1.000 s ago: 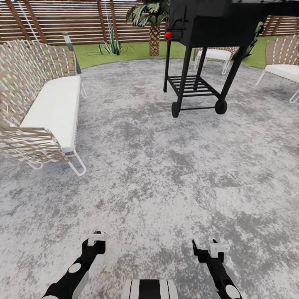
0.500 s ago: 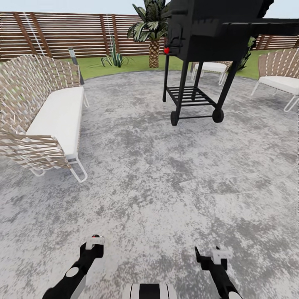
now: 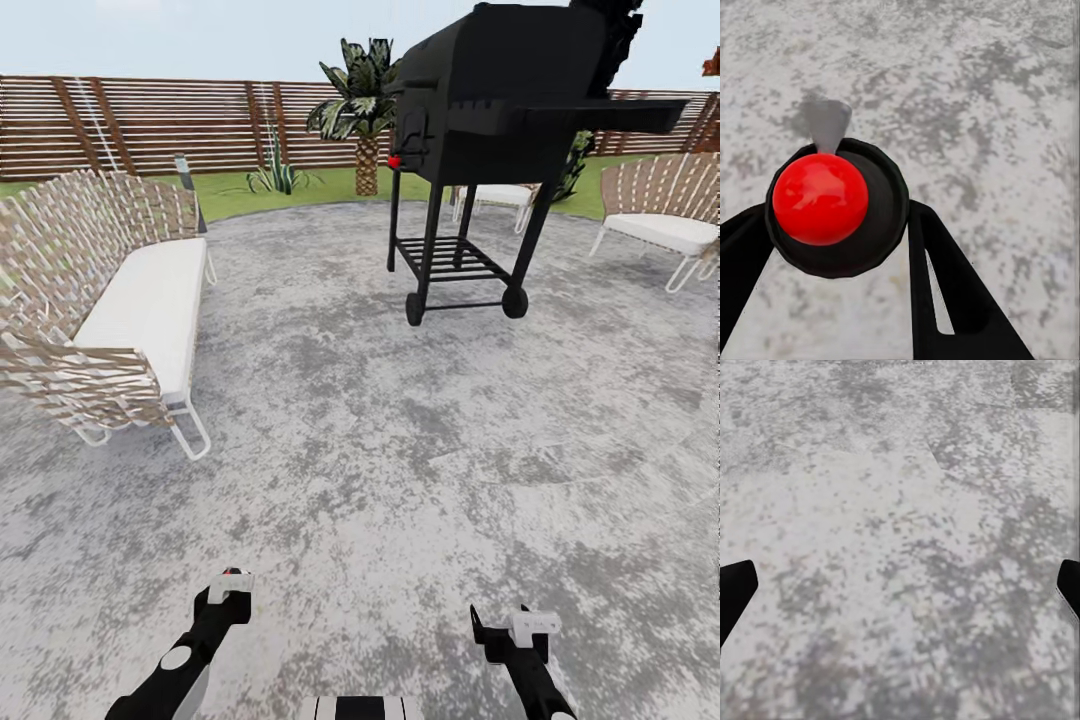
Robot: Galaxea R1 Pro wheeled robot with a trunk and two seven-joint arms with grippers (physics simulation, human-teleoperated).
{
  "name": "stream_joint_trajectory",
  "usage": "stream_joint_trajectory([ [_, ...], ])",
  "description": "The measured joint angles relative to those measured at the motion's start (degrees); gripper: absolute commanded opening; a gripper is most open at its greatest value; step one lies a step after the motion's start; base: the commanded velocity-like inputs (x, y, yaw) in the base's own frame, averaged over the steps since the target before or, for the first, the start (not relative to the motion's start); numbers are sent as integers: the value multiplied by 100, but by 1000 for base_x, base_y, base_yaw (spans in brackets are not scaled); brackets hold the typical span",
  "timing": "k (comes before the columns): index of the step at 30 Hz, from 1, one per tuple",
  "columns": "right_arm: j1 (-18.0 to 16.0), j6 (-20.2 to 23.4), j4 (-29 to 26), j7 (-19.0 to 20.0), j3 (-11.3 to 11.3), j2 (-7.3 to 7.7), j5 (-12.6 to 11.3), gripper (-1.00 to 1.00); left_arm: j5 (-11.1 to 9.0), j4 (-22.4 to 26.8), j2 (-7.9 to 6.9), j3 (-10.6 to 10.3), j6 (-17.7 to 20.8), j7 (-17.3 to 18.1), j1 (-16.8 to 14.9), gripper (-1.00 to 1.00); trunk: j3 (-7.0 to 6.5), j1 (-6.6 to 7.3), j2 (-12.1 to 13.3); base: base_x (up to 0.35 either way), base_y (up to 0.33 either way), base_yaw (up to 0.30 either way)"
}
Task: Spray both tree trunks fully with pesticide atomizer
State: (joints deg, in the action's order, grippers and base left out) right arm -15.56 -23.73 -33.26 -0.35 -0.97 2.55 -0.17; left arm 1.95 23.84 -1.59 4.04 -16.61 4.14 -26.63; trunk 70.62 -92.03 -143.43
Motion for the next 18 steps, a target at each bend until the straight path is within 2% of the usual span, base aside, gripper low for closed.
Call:
stream_joint_trajectory([
  [6, 0, 0, 4, 0, 0, 0, 0, 100, 1, -8, -5, 1, 0, 0, 0, -100, -185, 15, 8, 0, 0, -106],
  [14, 0, 0, 4, 0, 0, -8, 0, 100, -3, -4, 1, -1, 0, 0, 0, -100, -420, 36, 19, 0, 0, -213],
  [18, 0, 0, 1, 0, 0, -5, 0, 100, -3, 4, 1, -5, 0, 0, 0, -100, -520, 123, 178, 0, 0, -222],
])
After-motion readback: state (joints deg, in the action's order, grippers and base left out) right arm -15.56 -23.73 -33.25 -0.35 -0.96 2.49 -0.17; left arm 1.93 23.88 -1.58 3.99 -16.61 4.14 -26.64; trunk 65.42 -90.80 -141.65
